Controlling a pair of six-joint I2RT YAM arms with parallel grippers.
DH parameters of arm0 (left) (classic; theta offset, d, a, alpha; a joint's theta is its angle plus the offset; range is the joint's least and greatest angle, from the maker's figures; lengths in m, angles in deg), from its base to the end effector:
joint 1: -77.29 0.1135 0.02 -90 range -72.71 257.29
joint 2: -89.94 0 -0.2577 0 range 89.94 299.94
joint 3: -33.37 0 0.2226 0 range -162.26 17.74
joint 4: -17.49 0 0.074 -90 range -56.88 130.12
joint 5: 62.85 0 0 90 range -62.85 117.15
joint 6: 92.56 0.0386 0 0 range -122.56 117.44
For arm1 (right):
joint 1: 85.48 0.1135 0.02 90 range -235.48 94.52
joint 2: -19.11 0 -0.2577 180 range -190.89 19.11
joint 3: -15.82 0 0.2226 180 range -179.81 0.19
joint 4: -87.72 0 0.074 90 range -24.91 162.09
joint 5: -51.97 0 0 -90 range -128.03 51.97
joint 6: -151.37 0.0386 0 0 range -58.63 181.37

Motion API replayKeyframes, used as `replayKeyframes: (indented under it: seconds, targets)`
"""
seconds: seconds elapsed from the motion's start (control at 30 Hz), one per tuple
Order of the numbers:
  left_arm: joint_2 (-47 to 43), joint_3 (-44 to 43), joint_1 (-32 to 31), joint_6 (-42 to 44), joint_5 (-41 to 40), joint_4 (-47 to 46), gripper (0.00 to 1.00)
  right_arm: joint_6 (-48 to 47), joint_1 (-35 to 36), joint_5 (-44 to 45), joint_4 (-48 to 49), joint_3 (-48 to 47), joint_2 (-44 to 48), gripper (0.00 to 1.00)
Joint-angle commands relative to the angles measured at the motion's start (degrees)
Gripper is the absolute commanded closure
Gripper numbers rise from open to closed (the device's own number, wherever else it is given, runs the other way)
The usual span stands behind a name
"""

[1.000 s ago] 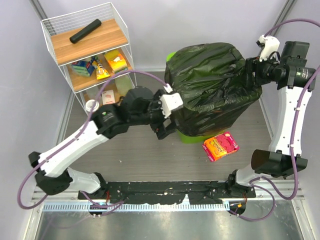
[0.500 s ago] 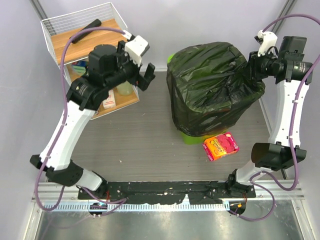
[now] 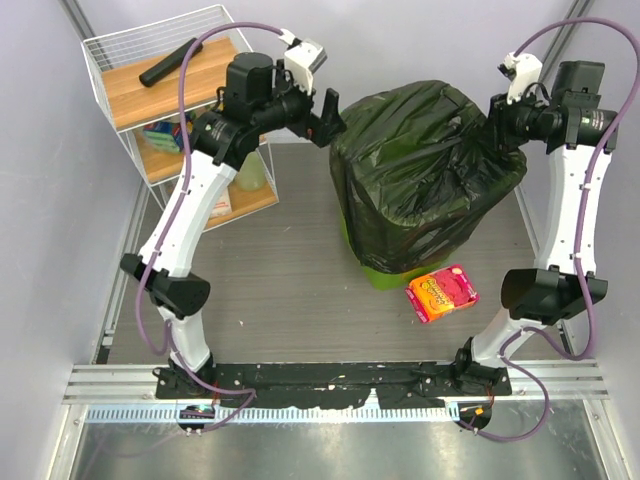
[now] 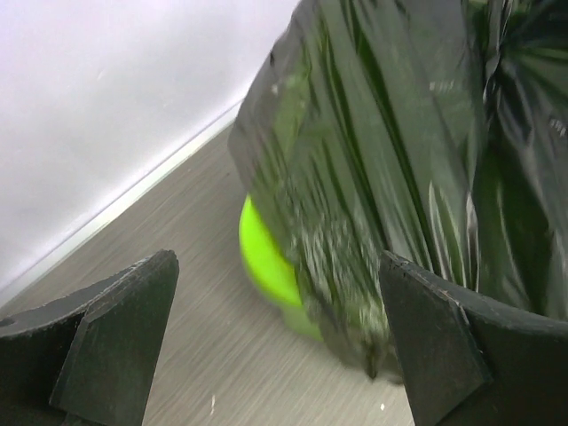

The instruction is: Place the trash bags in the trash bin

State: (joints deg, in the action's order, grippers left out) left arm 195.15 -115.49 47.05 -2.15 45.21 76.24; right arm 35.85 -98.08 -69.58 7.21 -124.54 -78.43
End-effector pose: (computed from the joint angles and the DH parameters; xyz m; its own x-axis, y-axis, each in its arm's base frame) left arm 0.3011 -0.1894 0.4870 -0.2198 0.1360 -0.9660 0.7390 0.6697 -0.0738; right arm 0.2988 -0.0461 0.4549 -0.4445 -0.2769 -0.8519 -0.4540 0.8895 -0.0522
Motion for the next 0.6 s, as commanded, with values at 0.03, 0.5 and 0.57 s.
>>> replayKeyframes:
  seconds: [0.03,0.5,0.57]
  targets:
    - [4.6,-9.2,0.2,-5.5,0.4,-0.7,0.0,-1.4,2.6,-2.4,1.9,-4.1,0.4,0.78]
    - [7.4,-7.4,-1.8,-3.0,-7.2,-0.9,0.14,-1.0,4.2,-1.4,2.1,-3.3,0.9,0.74]
    - [7.6,-7.0,-1.8,-2.3,-7.7,-0.8,0.18,-1.1,4.3,-1.3,2.0,-3.2,0.9,0.74]
